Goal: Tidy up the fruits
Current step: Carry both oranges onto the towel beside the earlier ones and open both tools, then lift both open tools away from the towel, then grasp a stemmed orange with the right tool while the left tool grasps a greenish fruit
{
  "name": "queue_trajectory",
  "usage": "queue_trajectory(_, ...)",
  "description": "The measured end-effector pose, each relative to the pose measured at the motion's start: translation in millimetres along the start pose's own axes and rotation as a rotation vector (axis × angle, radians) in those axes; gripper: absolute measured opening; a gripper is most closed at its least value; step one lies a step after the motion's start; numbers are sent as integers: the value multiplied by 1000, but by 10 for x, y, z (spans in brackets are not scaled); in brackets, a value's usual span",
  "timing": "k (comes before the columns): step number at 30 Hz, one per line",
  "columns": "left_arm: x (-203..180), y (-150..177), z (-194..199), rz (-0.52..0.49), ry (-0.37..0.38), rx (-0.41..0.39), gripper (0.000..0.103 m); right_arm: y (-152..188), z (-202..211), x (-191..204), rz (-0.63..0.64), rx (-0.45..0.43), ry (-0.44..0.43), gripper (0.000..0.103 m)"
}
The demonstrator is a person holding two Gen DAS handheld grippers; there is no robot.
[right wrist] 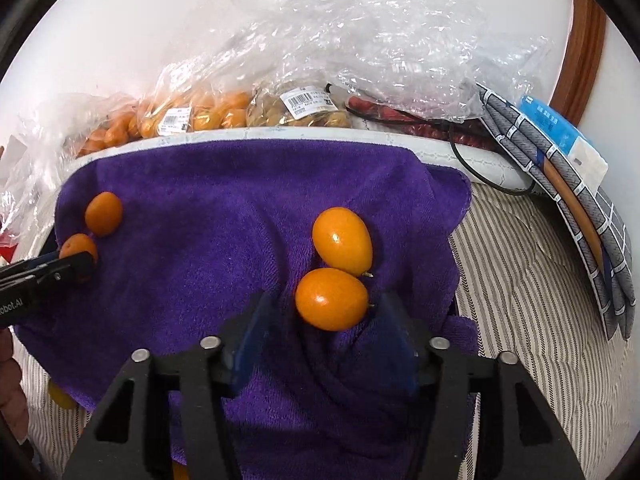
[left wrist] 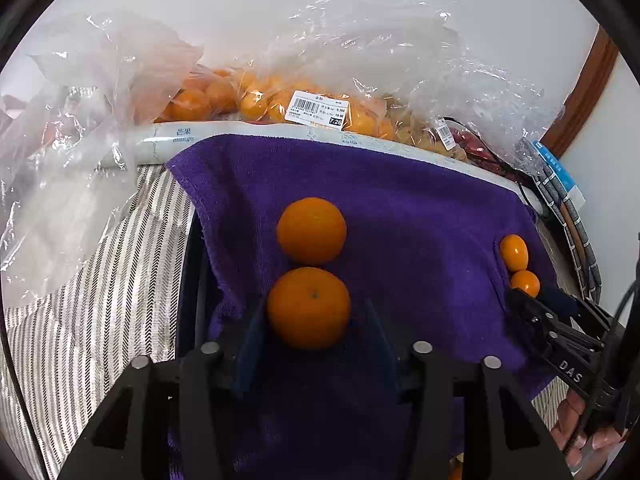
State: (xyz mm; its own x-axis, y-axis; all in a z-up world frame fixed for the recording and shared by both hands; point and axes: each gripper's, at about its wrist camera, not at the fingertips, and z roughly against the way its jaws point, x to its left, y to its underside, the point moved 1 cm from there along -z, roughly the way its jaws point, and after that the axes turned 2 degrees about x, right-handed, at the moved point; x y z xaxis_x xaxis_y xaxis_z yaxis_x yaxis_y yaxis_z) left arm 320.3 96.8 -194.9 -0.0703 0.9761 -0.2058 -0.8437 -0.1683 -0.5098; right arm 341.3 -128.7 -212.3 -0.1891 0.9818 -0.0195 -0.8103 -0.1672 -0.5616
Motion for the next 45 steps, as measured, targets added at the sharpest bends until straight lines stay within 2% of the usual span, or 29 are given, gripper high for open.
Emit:
queue_trajectory(10, -43, 37, 475, 11, 13, -86, 49, 101, 598, -8, -33, -58, -9, 61)
queue_trajectory(20, -53, 443, 944, 14, -14, -125, 49, 442, 1212, 64, -32, -103, -13, 61)
queue_trajectory(27, -3, 686, 1250, 34, -5, -140, 49, 700, 1523, 77, -28, -159, -22, 61)
queue_trajectory(32, 60, 893, 1360, 48, -1, -115, 49, 867, 1596, 87, -24, -170, -19, 61)
queue_trajectory(38, 118, 1112, 1385, 62, -27, -96, 49, 1057, 1507, 123, -10, -92, -91, 61)
queue_trajectory(45, 215, 1246, 1406, 78, -48, -96, 51, 1234, 1362, 265, 24, -50, -133, 60)
